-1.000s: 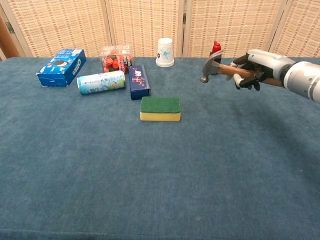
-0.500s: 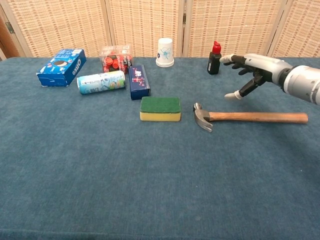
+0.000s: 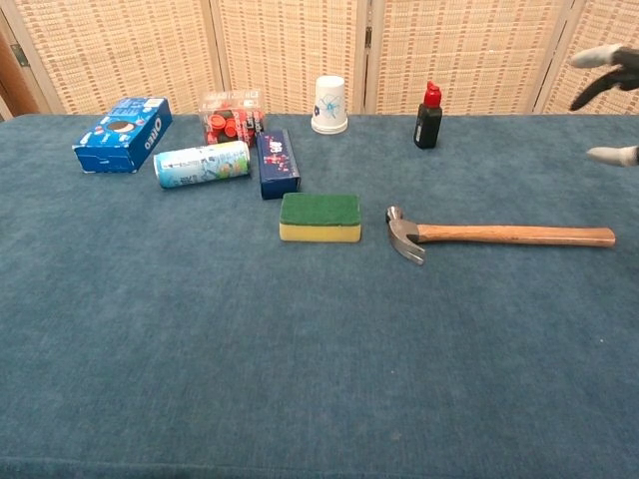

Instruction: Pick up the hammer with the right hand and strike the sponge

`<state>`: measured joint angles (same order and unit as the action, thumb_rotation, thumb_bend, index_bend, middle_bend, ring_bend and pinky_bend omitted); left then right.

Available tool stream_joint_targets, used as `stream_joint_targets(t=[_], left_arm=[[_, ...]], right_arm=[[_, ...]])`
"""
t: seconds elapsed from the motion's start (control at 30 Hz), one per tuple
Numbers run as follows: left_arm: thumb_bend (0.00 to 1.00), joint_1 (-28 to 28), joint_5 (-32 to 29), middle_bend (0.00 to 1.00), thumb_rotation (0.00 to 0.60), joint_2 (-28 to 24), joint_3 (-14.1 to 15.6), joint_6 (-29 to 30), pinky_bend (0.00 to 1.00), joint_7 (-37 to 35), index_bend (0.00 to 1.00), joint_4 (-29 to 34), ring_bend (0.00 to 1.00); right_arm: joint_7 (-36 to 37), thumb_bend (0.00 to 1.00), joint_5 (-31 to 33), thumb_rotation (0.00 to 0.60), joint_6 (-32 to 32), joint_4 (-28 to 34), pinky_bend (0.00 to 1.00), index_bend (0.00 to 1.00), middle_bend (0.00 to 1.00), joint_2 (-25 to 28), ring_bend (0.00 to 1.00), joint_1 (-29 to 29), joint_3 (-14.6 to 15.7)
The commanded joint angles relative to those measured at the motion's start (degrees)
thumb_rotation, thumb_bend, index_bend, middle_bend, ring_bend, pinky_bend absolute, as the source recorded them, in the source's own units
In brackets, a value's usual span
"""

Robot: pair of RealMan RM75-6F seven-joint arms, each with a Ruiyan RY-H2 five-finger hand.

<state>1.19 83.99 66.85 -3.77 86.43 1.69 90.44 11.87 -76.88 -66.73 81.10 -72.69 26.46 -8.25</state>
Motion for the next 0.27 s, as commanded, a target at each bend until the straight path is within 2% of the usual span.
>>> stream_joint_targets(t=[0.03,0.27], left_arm=[[0.32,0.49,-0.16,0.13,0.6,0.15,-0.45,-0.08,0.05,0.71,0.08,0.56,0.13],[0.32,1.59,-0.13,0.13,0.6,0.58,-1.17,0.0,0.05,3.36,0.08,2.52,0.13]], right_arm=[[-3.14,0.29,-0.89,0.6,-7.78,6.9,0.06,0.05,0.26,6.48,0.09,-7.53,3.43],[-2.56,0.29,-3.78,0.6,-19.06,9.06,0.06,0.05,0.26,10.34,0.09,-17.2,6.96]])
